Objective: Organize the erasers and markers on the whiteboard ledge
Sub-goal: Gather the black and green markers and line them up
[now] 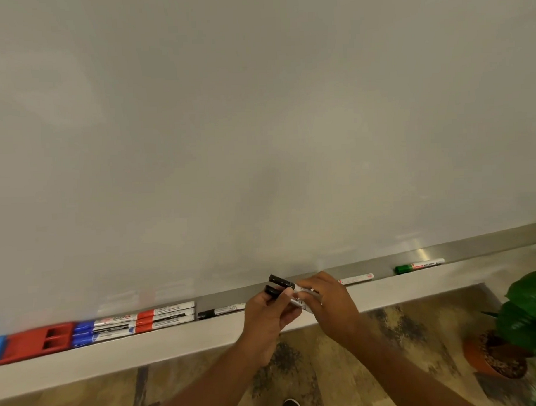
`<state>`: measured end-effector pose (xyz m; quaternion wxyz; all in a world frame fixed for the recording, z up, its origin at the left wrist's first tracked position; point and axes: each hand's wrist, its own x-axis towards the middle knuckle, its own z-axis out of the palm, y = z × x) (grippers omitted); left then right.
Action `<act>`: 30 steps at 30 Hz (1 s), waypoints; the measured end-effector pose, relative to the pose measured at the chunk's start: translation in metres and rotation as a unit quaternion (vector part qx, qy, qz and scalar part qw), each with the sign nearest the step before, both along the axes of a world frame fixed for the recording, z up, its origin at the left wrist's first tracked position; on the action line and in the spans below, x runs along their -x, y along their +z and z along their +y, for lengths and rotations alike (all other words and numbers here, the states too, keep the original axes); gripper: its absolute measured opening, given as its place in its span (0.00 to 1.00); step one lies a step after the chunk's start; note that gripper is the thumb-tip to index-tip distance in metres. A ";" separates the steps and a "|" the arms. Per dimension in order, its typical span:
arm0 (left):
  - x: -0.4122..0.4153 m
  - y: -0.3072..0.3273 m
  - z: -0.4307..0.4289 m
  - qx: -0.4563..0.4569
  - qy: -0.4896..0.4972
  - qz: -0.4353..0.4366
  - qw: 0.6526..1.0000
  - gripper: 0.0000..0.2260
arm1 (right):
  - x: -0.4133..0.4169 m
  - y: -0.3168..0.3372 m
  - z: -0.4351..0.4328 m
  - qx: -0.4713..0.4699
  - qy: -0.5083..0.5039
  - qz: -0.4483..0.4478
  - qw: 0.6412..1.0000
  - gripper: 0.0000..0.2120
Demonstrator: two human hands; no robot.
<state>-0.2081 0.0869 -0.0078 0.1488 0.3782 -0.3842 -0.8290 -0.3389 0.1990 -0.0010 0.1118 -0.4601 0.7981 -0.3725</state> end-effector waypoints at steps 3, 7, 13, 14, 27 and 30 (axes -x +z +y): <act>-0.007 0.000 -0.005 -0.014 0.011 0.007 1.000 0.11 | -0.010 -0.007 -0.008 -0.013 0.021 -0.019 1.000 0.09; -0.015 0.000 -0.010 -0.033 0.028 0.014 0.999 0.10 | -0.020 -0.006 -0.017 -0.017 0.012 -0.048 0.999 0.11; -0.027 0.005 -0.023 -0.054 0.053 0.009 0.997 0.09 | -0.030 0.001 -0.028 -0.015 -0.043 -0.155 0.987 0.08; -0.029 0.006 -0.025 -0.059 0.061 0.008 0.996 0.09 | -0.030 -0.001 -0.028 -0.016 -0.071 -0.178 0.981 0.09; -0.069 0.000 -0.069 -0.114 0.093 -0.008 0.989 0.15 | -0.054 -0.014 -0.054 0.040 -0.172 -0.505 0.845 0.05; -0.083 0.000 -0.075 -0.020 0.024 -0.091 0.995 0.15 | -0.054 -0.013 -0.068 0.034 -0.172 -0.474 0.863 0.05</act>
